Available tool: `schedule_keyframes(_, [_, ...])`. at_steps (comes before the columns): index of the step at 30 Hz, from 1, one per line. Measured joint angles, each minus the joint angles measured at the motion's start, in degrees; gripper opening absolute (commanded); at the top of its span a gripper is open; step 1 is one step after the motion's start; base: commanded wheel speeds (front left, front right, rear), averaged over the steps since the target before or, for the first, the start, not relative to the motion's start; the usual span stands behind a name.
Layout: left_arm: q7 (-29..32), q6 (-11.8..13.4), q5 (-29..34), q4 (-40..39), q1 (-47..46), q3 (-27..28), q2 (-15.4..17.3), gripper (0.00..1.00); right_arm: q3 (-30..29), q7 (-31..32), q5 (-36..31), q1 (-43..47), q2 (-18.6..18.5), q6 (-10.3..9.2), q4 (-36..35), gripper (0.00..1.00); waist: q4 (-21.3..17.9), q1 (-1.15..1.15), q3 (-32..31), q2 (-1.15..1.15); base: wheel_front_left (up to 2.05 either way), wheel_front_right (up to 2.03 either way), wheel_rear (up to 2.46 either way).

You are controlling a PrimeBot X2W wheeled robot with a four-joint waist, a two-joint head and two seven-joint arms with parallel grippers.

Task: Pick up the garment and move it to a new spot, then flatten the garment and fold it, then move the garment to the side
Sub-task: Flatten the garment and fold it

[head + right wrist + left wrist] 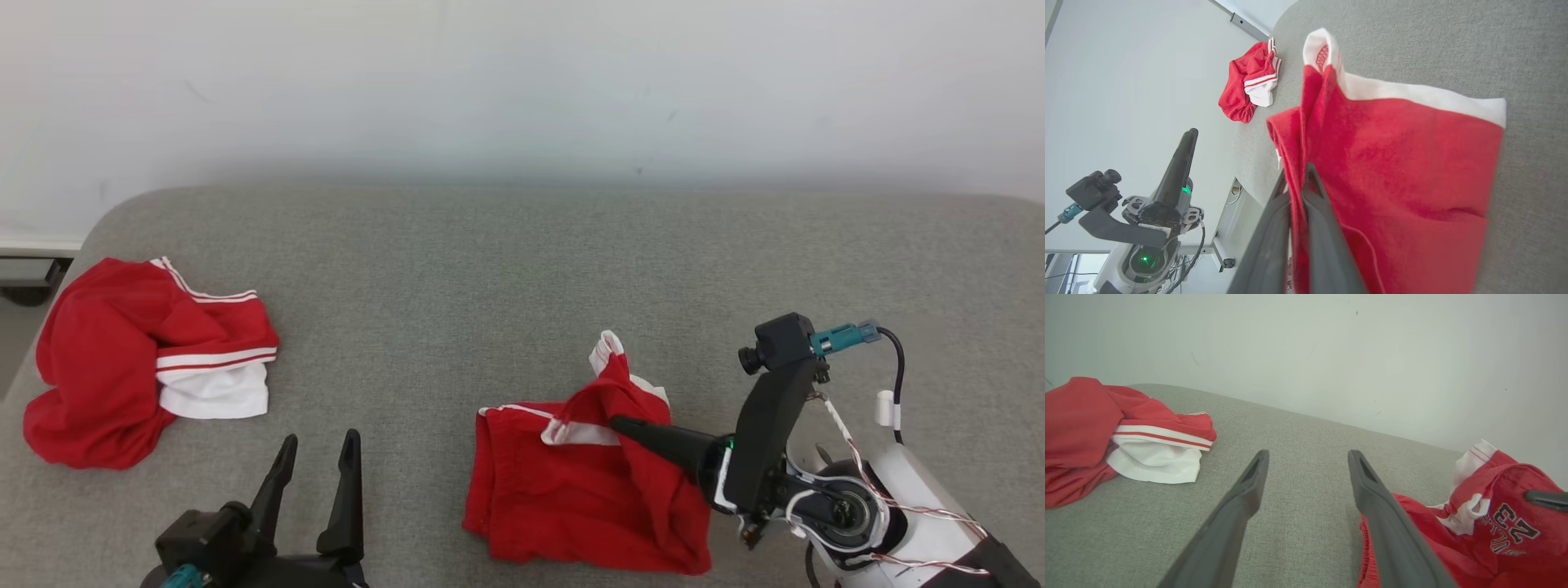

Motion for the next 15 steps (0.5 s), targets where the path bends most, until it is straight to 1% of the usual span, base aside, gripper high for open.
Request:
schedule_keyframes(7, [0.0,0.0,0.0,0.5,-0.4,-0.6,-0.8,1.0,-2.2,-2.9,-2.2,-2.0,1.7,-5.5,-0.1,0.0,1.8,0.0,0.5,0.0,0.0,0.0,0.0])
schedule_keyframes(11, [0.0,-0.4,0.0,0.7,-0.4,-0.4,-0.8,1.0,-4.6,-5.3,-3.8,-4.4,1.5,-8.23,0.9,0.0,2.6,0.0,0.7,0.0,0.0,0.0,0.0])
schedule_keyframes(15, [0.0,-0.4,0.0,1.0,-0.4,-0.4,-0.8,1.0,-4.2,-5.2,-4.7,-4.8,0.9,-8.39,1.0,0.0,2.7,0.0,0.7,0.0,0.0,0.0,0.0])
